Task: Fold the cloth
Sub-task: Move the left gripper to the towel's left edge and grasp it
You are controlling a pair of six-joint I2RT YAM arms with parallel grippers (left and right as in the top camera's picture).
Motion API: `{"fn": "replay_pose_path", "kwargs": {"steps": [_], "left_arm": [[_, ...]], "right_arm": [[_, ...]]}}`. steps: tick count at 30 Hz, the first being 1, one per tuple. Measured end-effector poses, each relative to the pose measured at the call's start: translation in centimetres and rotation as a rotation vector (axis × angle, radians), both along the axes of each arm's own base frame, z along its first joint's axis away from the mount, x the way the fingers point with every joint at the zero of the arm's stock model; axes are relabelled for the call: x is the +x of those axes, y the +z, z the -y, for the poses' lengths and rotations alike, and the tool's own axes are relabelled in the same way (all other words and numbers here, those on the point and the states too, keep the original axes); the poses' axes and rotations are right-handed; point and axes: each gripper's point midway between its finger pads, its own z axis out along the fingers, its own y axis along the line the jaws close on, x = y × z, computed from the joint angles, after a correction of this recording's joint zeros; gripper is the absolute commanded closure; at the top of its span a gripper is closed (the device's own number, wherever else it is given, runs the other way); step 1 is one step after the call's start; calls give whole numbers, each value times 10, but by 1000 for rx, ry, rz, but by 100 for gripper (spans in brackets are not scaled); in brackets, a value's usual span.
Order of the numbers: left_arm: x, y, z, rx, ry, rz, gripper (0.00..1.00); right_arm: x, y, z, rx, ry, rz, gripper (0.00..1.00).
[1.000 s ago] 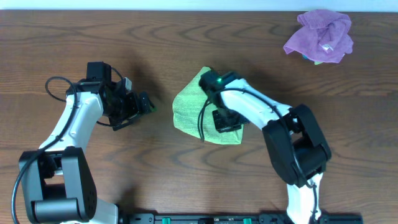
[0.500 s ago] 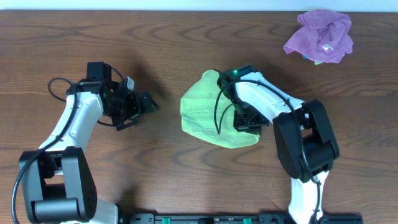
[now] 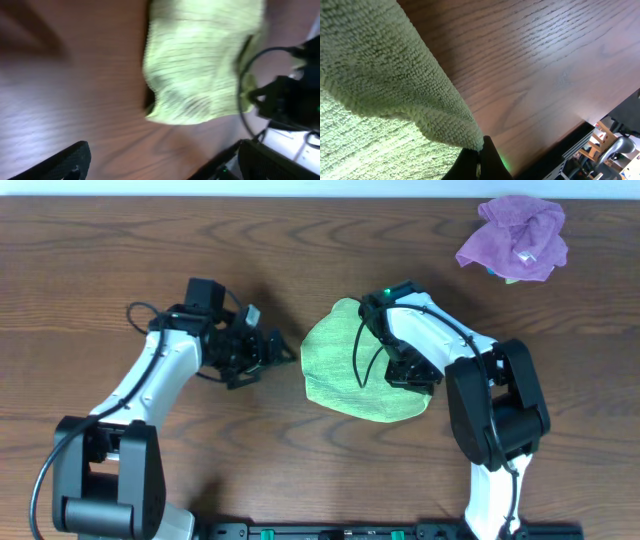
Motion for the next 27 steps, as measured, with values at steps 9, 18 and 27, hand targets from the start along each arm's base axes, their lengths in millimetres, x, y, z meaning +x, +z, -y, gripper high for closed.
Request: {"fn": "replay_pose_path", "kwargs": {"steps": [9, 18, 27], "left_arm": [[-5, -21, 26, -101, 42, 5, 5], [0, -20, 51, -176, 75, 33, 5], [-12, -37, 51, -164, 110, -13, 5]], "right_arm": [[1, -1, -1, 2, -4, 8, 99], [1, -2, -2, 10, -10, 11, 99], [2, -2, -3, 14, -12, 13, 99]]}}
